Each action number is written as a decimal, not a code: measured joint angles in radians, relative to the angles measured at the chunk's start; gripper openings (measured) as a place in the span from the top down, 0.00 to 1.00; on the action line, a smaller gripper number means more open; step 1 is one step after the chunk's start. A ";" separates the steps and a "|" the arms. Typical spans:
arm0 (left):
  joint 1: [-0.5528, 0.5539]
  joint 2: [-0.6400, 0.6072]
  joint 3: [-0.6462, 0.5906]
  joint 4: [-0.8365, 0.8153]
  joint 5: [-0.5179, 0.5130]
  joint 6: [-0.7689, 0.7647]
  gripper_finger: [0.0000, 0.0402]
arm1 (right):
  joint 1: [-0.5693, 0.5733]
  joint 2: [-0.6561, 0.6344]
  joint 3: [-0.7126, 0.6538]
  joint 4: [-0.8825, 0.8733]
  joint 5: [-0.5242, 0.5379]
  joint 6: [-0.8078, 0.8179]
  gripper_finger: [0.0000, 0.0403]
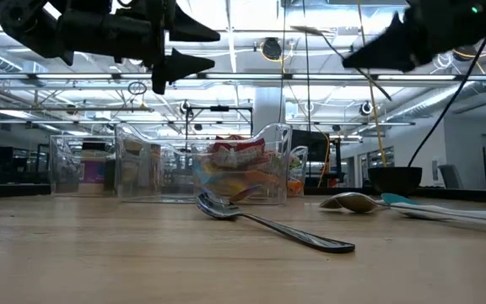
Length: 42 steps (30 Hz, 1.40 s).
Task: Pick & Place Food Item
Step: Put the purple spoon into the bottom transparent bin
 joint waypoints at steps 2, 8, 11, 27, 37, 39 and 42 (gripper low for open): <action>-0.009 0.000 0.000 0.004 -0.001 0.002 0.35 | -0.031 0.006 0.000 0.095 -0.058 -0.070 0.98; -0.059 0.001 0.043 0.005 -0.006 0.096 0.35 | -0.130 0.087 0.000 0.333 -0.261 -0.152 0.98; -0.091 0.027 0.080 0.002 -0.024 0.179 0.35 | -0.166 0.151 0.000 0.441 -0.307 -0.170 0.98; -0.119 0.347 0.391 -0.002 -0.038 0.377 0.35 | -0.207 0.340 0.002 0.729 -0.391 -0.241 0.98; -0.119 0.390 0.452 -0.012 -0.038 0.396 0.40 | -0.207 0.330 0.002 0.724 -0.386 -0.275 0.98; -0.119 0.390 0.452 -0.014 -0.036 0.398 0.46 | -0.207 0.329 0.002 0.725 -0.386 -0.276 0.98; -0.119 0.390 0.452 -0.022 -0.035 0.408 0.58 | -0.207 0.329 0.002 0.723 -0.385 -0.277 0.98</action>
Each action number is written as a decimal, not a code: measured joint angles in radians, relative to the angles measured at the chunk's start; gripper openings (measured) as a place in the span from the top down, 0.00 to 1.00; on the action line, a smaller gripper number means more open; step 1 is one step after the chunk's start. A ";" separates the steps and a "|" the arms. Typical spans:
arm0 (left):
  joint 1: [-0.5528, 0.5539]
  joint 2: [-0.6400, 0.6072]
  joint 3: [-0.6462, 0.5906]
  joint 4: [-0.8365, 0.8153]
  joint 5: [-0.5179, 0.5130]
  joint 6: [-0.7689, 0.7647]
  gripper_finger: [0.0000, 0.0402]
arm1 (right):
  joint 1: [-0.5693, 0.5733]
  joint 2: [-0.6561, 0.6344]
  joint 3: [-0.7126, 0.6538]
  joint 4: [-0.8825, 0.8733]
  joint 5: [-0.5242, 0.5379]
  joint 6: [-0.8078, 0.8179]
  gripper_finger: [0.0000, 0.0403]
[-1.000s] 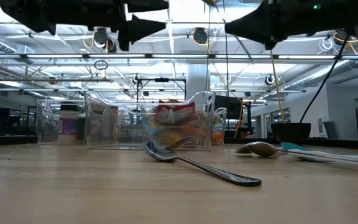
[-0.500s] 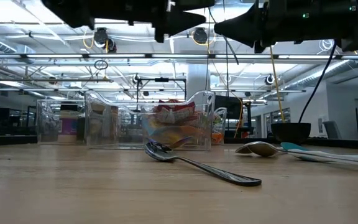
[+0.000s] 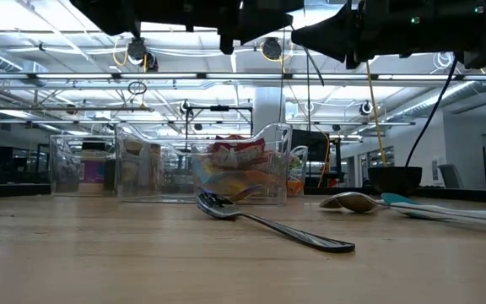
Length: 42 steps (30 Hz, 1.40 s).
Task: Pick & Place Food Item
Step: Put the purple spoon into the bottom transparent bin
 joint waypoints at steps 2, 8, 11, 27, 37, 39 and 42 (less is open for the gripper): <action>0.000 0.000 0.000 0.000 0.000 0.000 0.67 | 0.000 0.000 0.000 0.000 0.001 0.001 0.98; 0.000 0.000 0.000 0.005 0.000 0.001 0.94 | 0.000 0.000 0.000 -0.005 0.000 0.002 0.98; 0.001 0.000 0.000 0.005 -0.001 0.000 0.97 | 0.000 0.000 0.000 -0.006 0.000 0.003 0.98; -0.003 -0.158 -0.002 -0.301 -0.088 -0.005 0.99 | 0.041 -0.123 0.000 -0.155 0.158 0.010 0.67; 0.033 -0.212 -0.008 -0.721 -0.244 -0.146 0.98 | 0.075 -0.224 0.000 -0.286 0.186 0.011 0.60; 0.049 -0.206 -0.008 -0.824 -0.246 -0.194 0.99 | 0.075 -0.224 0.000 -0.292 0.186 0.011 0.60; 0.066 -0.206 -0.018 -0.901 -0.253 -0.245 0.99 | 0.075 -0.224 0.000 -0.300 0.186 0.011 0.60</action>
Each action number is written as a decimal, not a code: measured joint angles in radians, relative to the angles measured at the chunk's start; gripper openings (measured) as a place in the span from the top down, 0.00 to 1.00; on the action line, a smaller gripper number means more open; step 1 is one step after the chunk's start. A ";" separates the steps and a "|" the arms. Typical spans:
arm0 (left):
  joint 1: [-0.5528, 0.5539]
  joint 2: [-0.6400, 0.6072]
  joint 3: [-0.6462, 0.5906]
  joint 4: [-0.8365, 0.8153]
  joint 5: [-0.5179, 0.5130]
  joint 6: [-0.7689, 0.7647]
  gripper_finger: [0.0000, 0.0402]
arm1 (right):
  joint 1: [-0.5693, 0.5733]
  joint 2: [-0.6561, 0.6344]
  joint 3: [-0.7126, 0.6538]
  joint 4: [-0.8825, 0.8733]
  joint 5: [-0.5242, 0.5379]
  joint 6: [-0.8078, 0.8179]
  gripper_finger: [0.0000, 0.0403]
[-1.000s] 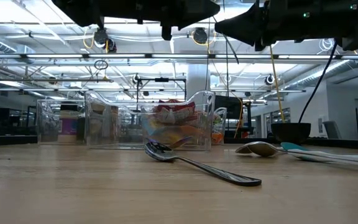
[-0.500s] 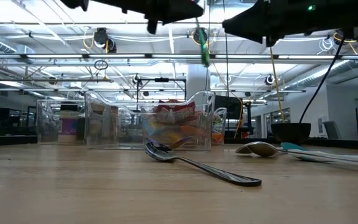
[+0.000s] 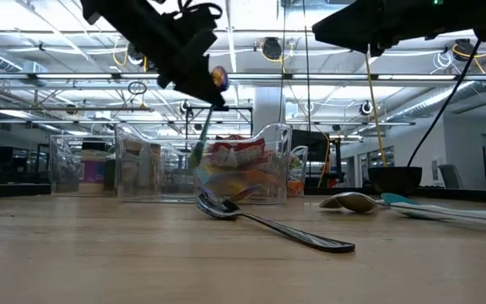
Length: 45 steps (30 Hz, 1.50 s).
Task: Pick & Place Food Item
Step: Put the purple spoon into the bottom transparent bin, then put the top blue and white spoon into the bottom transparent bin
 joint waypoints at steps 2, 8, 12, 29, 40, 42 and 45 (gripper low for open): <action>0.004 -0.002 -0.023 0.008 -0.022 -0.010 0.98 | 0.000 0.000 0.000 -0.008 0.000 0.000 0.60; 0.001 -0.001 -0.102 0.011 -0.041 -0.028 0.98 | 0.000 0.000 0.000 -0.015 0.000 0.026 0.60; -0.006 0.000 -0.137 0.000 -0.087 -0.012 0.99 | 0.000 0.000 0.000 -0.014 0.000 0.026 0.60; 0.001 -0.001 -0.153 -0.012 0.010 -0.039 0.93 | -0.003 0.000 0.000 -0.016 0.000 0.026 0.60; 0.001 -0.001 -0.153 -0.007 -0.016 -0.043 0.57 | -0.003 0.001 0.000 -0.022 0.000 0.031 0.60; 0.001 -0.001 -0.153 0.017 -0.016 -0.043 0.53 | -0.003 0.001 0.000 -0.023 0.000 0.050 0.60; 0.000 -0.004 -0.153 0.069 -0.011 -0.043 0.50 | -0.003 0.001 0.000 -0.030 0.000 0.066 0.60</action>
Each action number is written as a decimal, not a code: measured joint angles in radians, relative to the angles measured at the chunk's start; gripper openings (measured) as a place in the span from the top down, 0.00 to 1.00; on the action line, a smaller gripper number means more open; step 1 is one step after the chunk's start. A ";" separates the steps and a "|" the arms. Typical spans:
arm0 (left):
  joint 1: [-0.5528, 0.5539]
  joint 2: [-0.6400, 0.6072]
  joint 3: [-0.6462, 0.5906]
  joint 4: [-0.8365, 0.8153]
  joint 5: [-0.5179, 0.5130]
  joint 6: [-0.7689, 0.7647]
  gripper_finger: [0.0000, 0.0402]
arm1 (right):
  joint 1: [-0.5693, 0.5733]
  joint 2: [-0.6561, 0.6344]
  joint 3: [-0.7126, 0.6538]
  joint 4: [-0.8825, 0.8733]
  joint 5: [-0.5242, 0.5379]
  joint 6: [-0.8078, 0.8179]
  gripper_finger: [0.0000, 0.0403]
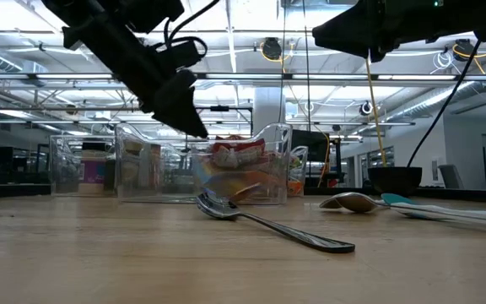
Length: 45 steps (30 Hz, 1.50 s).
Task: Pick & Place Food Item
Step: Put the top blue and white spoon into the bottom transparent bin
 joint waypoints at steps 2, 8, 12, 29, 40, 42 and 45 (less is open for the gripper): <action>-0.002 -0.011 0.000 0.037 0.035 0.008 0.49 | 0.000 0.000 0.000 -0.004 0.000 0.010 0.60; -0.003 -0.069 -0.018 0.180 0.228 0.083 0.49 | 0.009 -0.060 0.000 -0.146 0.002 0.061 0.60; 0.000 -0.129 -0.119 0.375 0.242 0.109 0.48 | 0.009 -0.163 0.000 -0.347 -0.004 0.179 0.60; 0.032 -0.299 -0.324 0.744 0.357 0.034 0.48 | -0.132 0.003 0.000 -0.835 -0.523 0.216 0.60; 0.031 -0.298 -0.324 0.713 0.357 0.030 0.48 | -0.223 0.178 0.002 -0.826 -0.614 0.109 0.60; 0.031 -0.298 -0.324 0.713 0.357 0.030 0.48 | -0.249 0.190 0.003 -0.830 -0.628 0.100 0.60; 0.031 -0.298 -0.324 0.712 0.357 0.030 0.48 | -0.288 0.206 0.003 -0.843 -0.674 0.075 0.60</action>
